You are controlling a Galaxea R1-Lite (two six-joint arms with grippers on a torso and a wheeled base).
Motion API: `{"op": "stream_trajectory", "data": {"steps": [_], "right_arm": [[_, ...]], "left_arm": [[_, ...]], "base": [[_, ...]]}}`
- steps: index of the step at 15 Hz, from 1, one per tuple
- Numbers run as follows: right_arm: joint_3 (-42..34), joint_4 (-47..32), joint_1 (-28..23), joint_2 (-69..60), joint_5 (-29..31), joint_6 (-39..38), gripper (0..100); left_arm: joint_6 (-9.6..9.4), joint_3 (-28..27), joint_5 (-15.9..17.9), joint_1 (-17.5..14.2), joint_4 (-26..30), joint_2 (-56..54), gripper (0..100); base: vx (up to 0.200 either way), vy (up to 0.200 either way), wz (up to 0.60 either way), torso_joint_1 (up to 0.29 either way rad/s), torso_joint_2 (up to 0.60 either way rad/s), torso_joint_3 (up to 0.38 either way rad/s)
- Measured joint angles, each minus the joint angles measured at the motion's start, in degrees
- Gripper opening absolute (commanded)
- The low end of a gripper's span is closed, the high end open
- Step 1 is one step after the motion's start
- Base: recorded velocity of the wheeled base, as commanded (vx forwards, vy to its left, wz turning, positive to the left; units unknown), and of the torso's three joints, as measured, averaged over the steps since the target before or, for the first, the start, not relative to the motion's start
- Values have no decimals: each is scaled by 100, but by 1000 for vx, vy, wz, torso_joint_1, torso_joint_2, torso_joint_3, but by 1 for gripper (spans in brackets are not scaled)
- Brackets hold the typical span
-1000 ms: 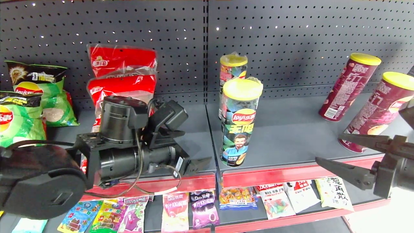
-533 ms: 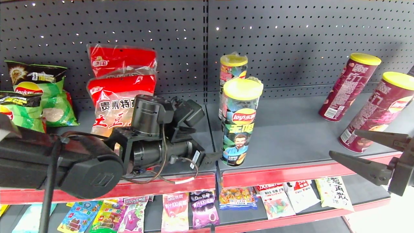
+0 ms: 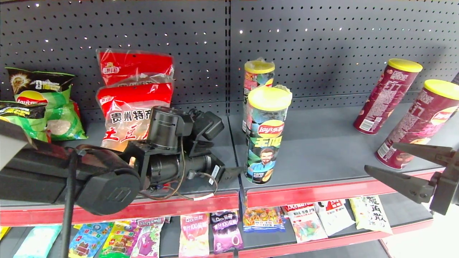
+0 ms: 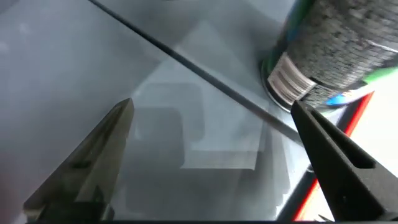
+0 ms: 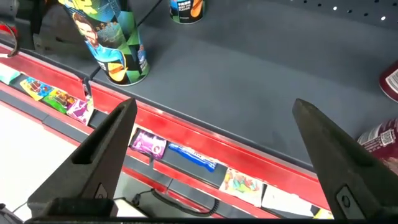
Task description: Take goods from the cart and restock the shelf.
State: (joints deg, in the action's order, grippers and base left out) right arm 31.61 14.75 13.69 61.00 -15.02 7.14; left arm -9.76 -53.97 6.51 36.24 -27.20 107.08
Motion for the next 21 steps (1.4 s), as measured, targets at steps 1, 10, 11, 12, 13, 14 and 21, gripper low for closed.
{"op": "stream_trajectory", "data": {"steps": [1, 10, 11, 12, 13, 14, 21], "right_arm": [[0, -2, 0, 5, 0, -15, 100], [5, -2, 0, 11, 0, -15, 100], [5, -2, 0, 11, 2, -15, 100], [5, -2, 0, 11, 2, -15, 100], [2, -2, 0, 11, 2, -15, 100], [0, -2, 0, 11, 2, -12, 100], [13, -6, 0, 11, 5, -12, 100]], "left_arm": [[0, -5, 0, 2, -1, 13, 100], [2, -289, -2, 69, -15, 206, 100], [0, -295, -2, 74, -11, 221, 100], [0, -302, -2, 74, -12, 232, 100], [0, -306, -2, 77, -12, 238, 100], [0, -308, -2, 79, -11, 245, 100], [9, -422, -71, 96, -12, 311, 100]], "base": [[0, 0, 0, 0, 0, 0], [0, 0, 0, 0, 0, 0], [0, 0, 0, 0, 0, 0], [0, 0, 0, 0, 0, 0], [0, 0, 0, 0, 0, 0], [0, 0, 0, 0, 0, 0], [0, 0, 0, 0, 0, 0]]}}
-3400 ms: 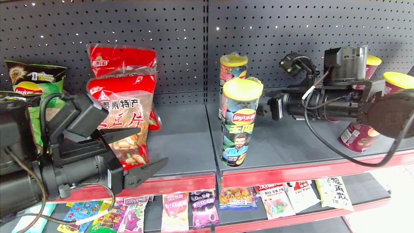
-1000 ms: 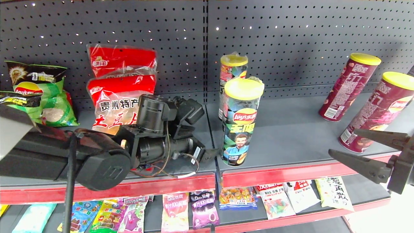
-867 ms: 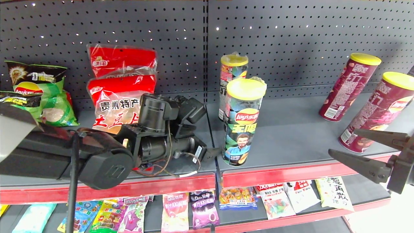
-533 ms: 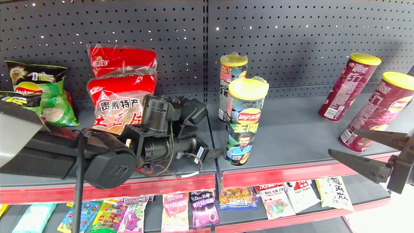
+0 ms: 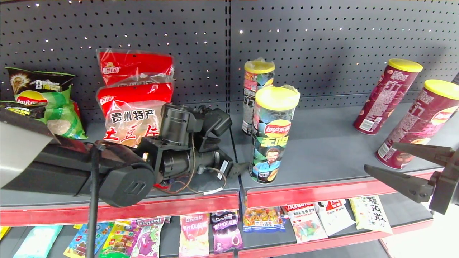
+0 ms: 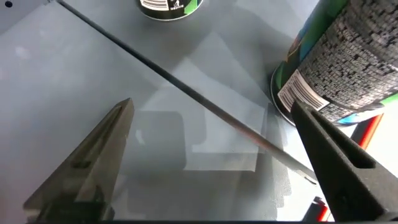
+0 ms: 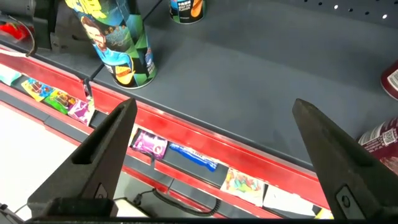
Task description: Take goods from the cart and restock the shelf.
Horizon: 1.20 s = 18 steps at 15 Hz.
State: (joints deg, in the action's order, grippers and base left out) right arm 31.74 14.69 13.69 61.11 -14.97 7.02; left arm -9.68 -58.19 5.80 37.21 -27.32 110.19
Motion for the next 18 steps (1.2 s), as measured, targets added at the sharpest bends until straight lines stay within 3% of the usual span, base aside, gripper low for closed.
{"op": "stream_trajectory", "data": {"steps": [5, 10, 12, 13, 14, 16, 18], "right_arm": [[-221, -29, 0, -78, 4, 4, 100], [-1202, -7, -27, -896, 112, 50, 100], [-1653, -49, -190, -1429, 369, 80, 100], [-1805, -71, -355, -1687, 455, 85, 100], [-1891, -73, -521, -1897, 492, 78, 100], [-2037, -76, -769, -2248, 518, 39, 100], [-2260, -76, -937, -2611, 518, 50, 100]], "left_arm": [[54, 588, -224, -132, 17, -499, 100], [99, 2230, -1003, -717, 412, -2700, 100], [106, 2710, -1315, -1114, 1270, -3861, 100], [143, 2853, -1469, -1340, 2057, -4503, 100], [288, 2939, -1574, -1530, 2697, -5088, 100], [769, 3134, -1893, -1965, 3621, -6132, 100], [1028, 3327, -2102, -2498, 3990, -6824, 100]], "base": [[0, 0, 0, 0, 0, 0], [0, 0, 0, 0, 0, 0], [0, 0, 0, 0, 0, 0], [0, 0, 0, 0, 0, 0], [0, 0, 0, 0, 0, 0], [0, 0, 0, 0, 0, 0], [0, 0, 0, 0, 0, 0]]}}
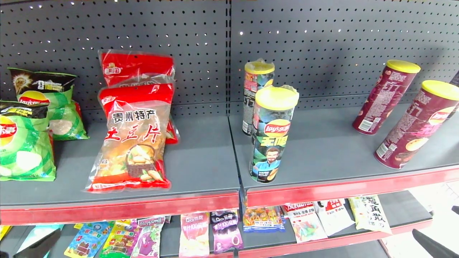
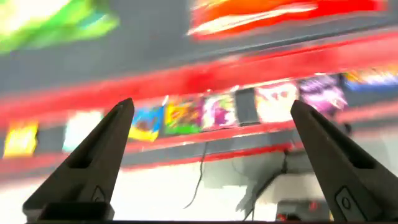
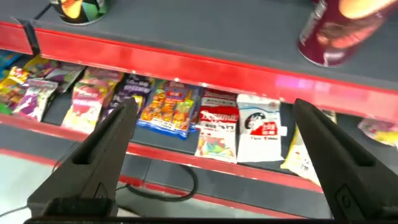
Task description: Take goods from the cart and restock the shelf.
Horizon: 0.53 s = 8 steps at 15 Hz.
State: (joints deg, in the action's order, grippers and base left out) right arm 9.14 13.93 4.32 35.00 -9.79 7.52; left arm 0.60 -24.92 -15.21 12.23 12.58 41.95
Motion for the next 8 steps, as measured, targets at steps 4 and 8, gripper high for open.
{"op": "stream_trajectory", "data": {"steps": [4, 8], "right_arm": [[-419, -91, -250, -651, 446, -13, 100], [-581, -277, -283, -1001, 462, 0, 100]], "left_arm": [[33, 369, -44, -485, 490, -964, 100], [-104, 717, -46, -542, 516, -1593, 100]], "base": [[0, 0, 0, 0, 0, 0], [-50, 0, 0, -1, 1, 1]]}}
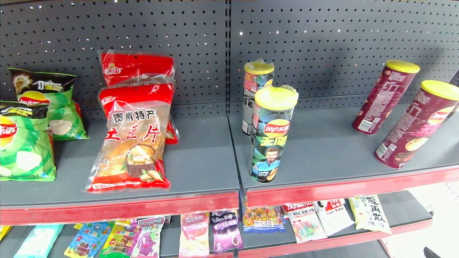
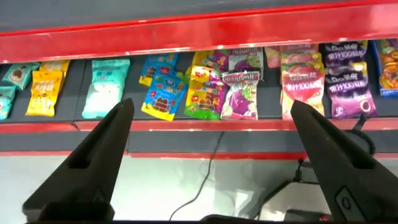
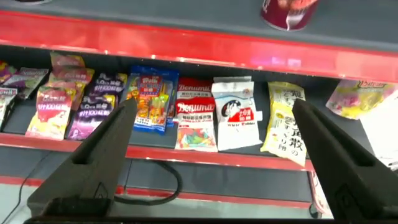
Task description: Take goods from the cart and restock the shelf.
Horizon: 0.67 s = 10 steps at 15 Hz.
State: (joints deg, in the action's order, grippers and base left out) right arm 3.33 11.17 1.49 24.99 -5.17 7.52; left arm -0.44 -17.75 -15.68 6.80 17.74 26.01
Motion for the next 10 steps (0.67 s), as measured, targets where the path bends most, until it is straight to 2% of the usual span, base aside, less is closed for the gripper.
{"op": "stream_trajectory", "data": {"steps": [2, 3, 4, 5, 10], "right_arm": [[-59, -24, 2, -77, -7, 20, 100], [-74, -28, 5, -96, -7, 24, 100], [-83, -26, 9, -107, -5, 28, 100], [-83, -26, 11, -123, -7, 28, 100], [-207, -17, 20, -289, -11, 28, 100]], "left_arm": [[-51, 30, 6, -5, -4, -121, 100], [-87, 45, 13, -5, -1, -174, 100], [-229, 59, 18, 0, 0, -215, 100], [-279, 76, 38, 0, -6, -256, 100], [-304, 257, 115, 13, -338, -356, 100]], "base": [[-200, 0, 0, 7, 2, 2], [0, 0, 0, 0, 0, 0], [0, 0, 0, 0, 0, 0], [0, 0, 0, 0, 0, 0], [0, -200, 0, 5, -1, 4]]}}
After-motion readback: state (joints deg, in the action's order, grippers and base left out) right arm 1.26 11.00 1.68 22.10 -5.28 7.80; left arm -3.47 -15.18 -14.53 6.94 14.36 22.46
